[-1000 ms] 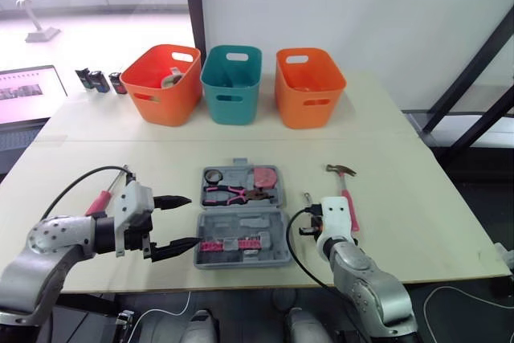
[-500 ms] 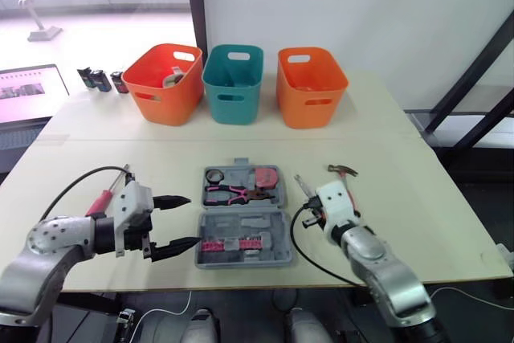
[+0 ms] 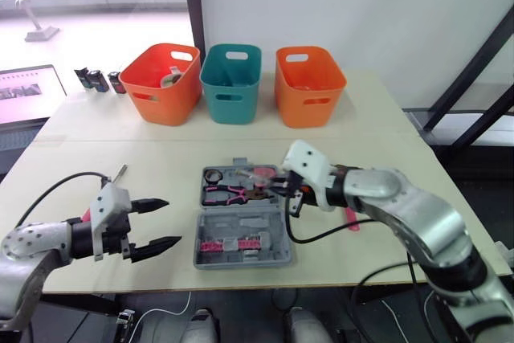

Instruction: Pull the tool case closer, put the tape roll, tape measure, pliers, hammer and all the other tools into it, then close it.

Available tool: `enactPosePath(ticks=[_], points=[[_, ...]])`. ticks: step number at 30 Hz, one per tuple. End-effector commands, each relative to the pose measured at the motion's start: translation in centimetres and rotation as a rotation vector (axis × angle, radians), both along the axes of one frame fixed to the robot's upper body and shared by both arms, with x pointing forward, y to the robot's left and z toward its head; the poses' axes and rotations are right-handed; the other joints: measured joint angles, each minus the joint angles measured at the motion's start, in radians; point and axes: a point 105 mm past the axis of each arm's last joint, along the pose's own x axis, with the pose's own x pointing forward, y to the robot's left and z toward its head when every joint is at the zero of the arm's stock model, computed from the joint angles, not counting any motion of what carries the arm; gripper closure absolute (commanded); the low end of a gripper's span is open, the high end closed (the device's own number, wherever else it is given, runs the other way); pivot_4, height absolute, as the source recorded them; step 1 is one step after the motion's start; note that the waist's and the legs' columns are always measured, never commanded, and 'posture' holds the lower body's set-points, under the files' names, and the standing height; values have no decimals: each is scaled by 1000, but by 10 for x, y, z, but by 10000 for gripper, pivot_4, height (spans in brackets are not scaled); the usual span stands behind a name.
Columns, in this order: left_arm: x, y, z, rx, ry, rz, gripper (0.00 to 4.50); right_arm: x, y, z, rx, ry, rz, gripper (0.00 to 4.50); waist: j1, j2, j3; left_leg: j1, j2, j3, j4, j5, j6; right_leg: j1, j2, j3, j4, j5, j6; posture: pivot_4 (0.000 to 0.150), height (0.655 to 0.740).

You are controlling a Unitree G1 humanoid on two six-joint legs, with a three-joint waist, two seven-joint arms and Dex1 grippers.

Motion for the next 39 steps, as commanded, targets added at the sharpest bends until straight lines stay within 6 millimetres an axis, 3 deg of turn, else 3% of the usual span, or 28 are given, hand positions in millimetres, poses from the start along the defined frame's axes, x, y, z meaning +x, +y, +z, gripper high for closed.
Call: enactPosePath(ticks=[1, 7, 14, 25, 39], points=[[-3, 10, 2, 57, -22, -16, 0, -1, 14, -6, -126, 50, 40, 44162, 0, 0, 0, 0, 0, 0, 0, 0, 0, -1, 0, 0, 0, 0, 0, 1500, 7400], [-2, 10, -3, 70, -20, -36, 0, 15, 45, -17, -233, 35, 63, 44162, -1, 0, 0, -2, 0, 1, -1, 0, 0, -3, 0, 0, 0, 0, 0, 1500, 7400], [-4, 2, -4, 62, -33, -57, 0, 22, 66, -41, -292, 12, 136, 44162, -1, 0, 0, -3, 0, 1, -1, 0, 0, -3, 0, -1, 1, 0, 1, 1500, 7400], [-7, 2, -2, 72, -40, -69, 0, 24, 81, -60, -307, 26, 173, 44162, -1, 0, 0, -3, 0, 0, 0, 0, 0, -4, 0, -1, 3, 0, 1, 1500, 7400], [-1, 4, 4, 61, -75, -48, 0, 23, 83, -76, -341, 53, 180, 44162, -1, 0, 0, -3, 0, 0, 0, 1, -1, -4, 0, -1, 4, 0, 1, 1500, 7400]])
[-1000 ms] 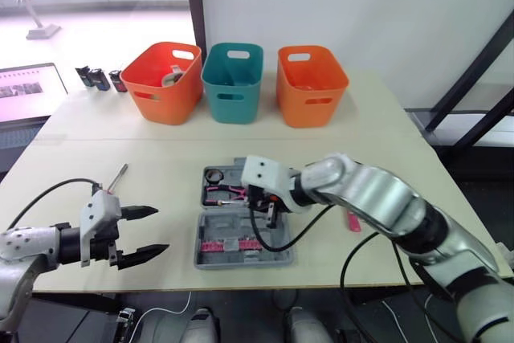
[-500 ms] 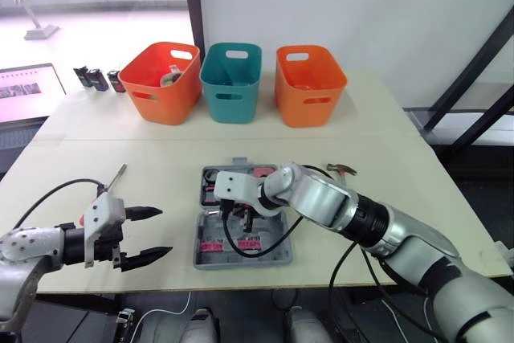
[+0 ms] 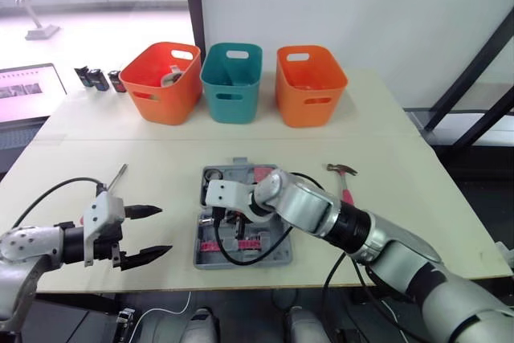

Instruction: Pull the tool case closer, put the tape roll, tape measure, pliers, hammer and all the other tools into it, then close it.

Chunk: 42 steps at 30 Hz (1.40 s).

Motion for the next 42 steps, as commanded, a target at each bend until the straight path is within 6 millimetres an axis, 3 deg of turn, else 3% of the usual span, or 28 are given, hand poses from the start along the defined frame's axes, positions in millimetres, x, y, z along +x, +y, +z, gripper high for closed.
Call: enactPosePath(ticks=[1, 17, 32, 42], points=[[1, -2, 10, -8, -51, -6, 0, 0, 1, 4, 4, -21, 17, 44162, 0, 0, 0, 0, 0, 0, 0, 0, 0, 0, 0, 0, 0, 0, 0, 1500, 7400], [0, -7, 8, -21, -44, -9, 0, 2, -3, 21, -108, -51, 2, 44162, -1, 0, 0, 0, 0, 0, 0, 0, 0, 0, 0, 0, 1, 0, 0, 1500, 7400], [1, -7, 7, -20, -43, -3, 0, 12, 2, 10, -116, -65, -28, 44162, -1, 0, 0, 0, 0, 0, 0, 0, -1, 0, 0, 0, 1, 0, 0, 1500, 7400], [0, -6, 6, -18, -44, 1, 0, 7, 12, 3, -96, -34, -17, 44162, -2, 0, 0, 0, 0, 0, 1, 1, -1, -2, 0, 0, 6, 0, 1, 1500, 7400]])
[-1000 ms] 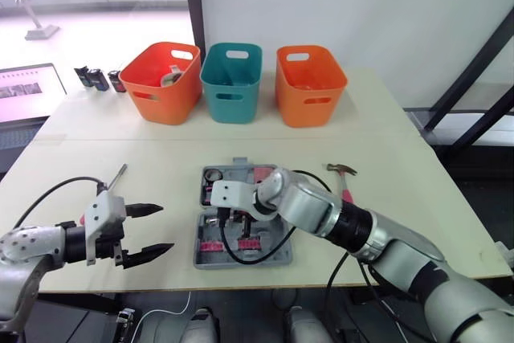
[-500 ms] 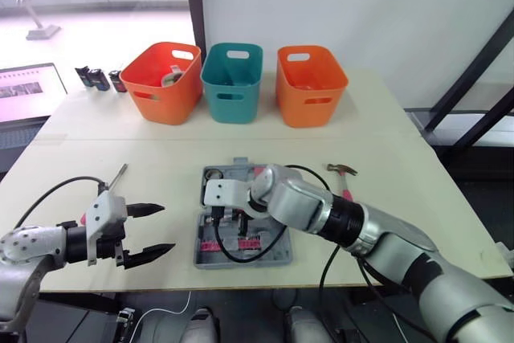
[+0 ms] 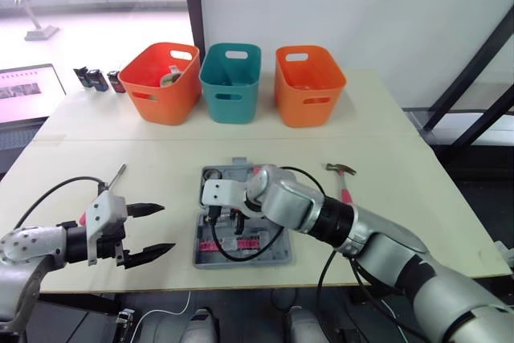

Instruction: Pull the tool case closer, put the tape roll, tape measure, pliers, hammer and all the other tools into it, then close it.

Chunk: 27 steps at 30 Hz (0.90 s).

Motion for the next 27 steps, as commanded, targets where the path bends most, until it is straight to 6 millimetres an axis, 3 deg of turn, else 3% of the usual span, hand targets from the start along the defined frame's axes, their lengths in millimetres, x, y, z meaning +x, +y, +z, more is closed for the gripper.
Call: enactPosePath(ticks=[1, 10, 16, 24, 27], points=[[-1, -2, 5, -3, -24, -9, 0, -3, 9, 5, 33, -11, 21, 44162, 0, 0, 0, 0, 0, 0, 0, 0, 0, -1, 0, 0, 2, 0, 0, 1500, 7400], [-1, -1, 4, -3, -23, -6, 0, -4, 10, 7, 37, -17, 25, 44162, -3, 0, 0, 0, 0, 0, 0, 0, -1, -3, 0, 0, 7, -1, 1, 1500, 7400], [-1, -2, 5, -8, -22, -8, 0, -5, 11, 17, 75, -14, 26, 17873, -3, 0, 0, 0, 0, 0, 0, 0, -1, -3, 0, 0, 7, -1, 1, 1500, 7400], [-2, -2, 4, -10, -20, -6, 0, -9, 11, 30, 164, 8, 15, 17873, -1, 0, 0, 0, 0, 0, 0, 0, -1, -3, 0, 0, 7, -1, 1, 1500, 7400], [-1, -4, 4, -10, -18, -6, 0, -16, 10, 27, 222, 39, 21, 26203, 0, 0, 0, 0, 0, 0, 0, 0, -1, -3, 0, 0, 7, -1, 2, 1500, 7400]])
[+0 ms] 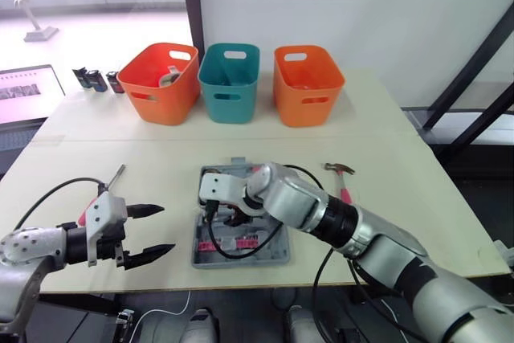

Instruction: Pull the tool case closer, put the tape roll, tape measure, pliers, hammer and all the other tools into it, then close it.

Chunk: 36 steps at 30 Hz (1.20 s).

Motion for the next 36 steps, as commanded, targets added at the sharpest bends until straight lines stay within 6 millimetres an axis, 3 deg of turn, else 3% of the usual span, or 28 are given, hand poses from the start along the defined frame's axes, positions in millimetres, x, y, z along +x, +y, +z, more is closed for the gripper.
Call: enactPosePath(ticks=[1, 4, 8, 14, 32, 36], points=[[-1, -4, 5, -9, -22, -9, 0, -9, 5, 6, 99, 11, 27, 30578, 1, 0, 0, 0, 0, 0, 0, 0, 0, 0, 0, 0, 0, 0, 0, 1500, 7400], [0, -4, 5, -9, -20, -10, 0, -4, 7, 1, 167, -25, 5, 44650, 1, 0, 0, 0, 0, 0, 0, 0, 0, 0, 0, 0, 0, 0, 0, 1500, 7400], [0, -4, 6, -9, -20, -9, 0, -2, 1, -13, 221, -15, -32, 44650, 1, 0, 0, 0, 0, 0, 0, 0, 0, 0, 0, 0, 0, 0, 0, 1500, 7400], [1, -3, 7, -9, -20, -6, 0, 7, -5, -16, 287, -40, -115, 44650, 0, 0, 0, 0, 0, 0, 0, 0, 0, 0, 0, 0, 0, 0, 0, 1500, 7400], [2, -5, 9, -12, -23, -5, 0, -1, -29, -75, 132, 92, -239, 44650, 1, -1, -1, 5, 0, 0, 0, 0, -1, 6, 0, 0, -1, -1, -2, 1500, 7400], [3, -5, 9, -12, -27, -2, 0, -2, -30, -80, 125, 93, -240, 44650, 2, -1, -1, 6, 0, 0, 0, 0, -1, 6, 0, 0, -1, -2, -2, 1500, 7400]])
